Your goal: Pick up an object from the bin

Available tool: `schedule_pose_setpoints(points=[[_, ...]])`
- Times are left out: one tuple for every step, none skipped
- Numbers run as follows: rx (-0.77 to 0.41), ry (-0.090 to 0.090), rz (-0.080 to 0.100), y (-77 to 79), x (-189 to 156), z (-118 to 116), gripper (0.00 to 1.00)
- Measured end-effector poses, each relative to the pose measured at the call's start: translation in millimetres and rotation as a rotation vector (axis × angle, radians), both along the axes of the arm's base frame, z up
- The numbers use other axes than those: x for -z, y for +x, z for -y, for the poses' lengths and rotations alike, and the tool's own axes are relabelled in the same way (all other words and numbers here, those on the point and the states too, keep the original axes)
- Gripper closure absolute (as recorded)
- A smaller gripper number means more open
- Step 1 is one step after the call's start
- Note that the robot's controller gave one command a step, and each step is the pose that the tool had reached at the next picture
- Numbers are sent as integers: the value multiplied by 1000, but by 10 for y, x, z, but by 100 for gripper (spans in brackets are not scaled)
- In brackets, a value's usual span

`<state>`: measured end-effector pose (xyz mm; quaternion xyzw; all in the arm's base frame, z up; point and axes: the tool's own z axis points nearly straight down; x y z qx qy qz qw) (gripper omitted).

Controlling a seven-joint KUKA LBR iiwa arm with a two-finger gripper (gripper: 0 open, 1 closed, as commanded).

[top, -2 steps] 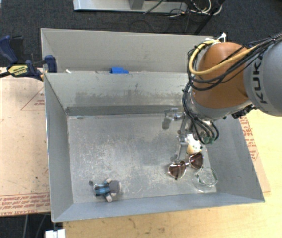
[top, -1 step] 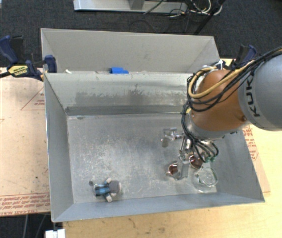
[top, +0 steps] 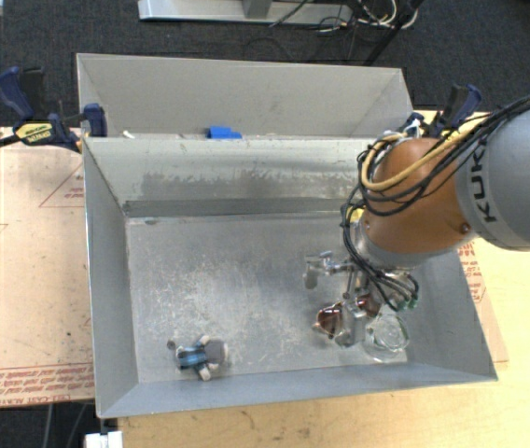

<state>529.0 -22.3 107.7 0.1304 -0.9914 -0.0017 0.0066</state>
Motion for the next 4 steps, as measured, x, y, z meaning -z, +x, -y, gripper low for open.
schedule_pose_setpoints(points=[[-13,0,18,222,-312,66,0],[195,-1,20,124,-132,243,0],[60,-1,14,-153,150,289,0],[23,0,16,508,298,523,100]])
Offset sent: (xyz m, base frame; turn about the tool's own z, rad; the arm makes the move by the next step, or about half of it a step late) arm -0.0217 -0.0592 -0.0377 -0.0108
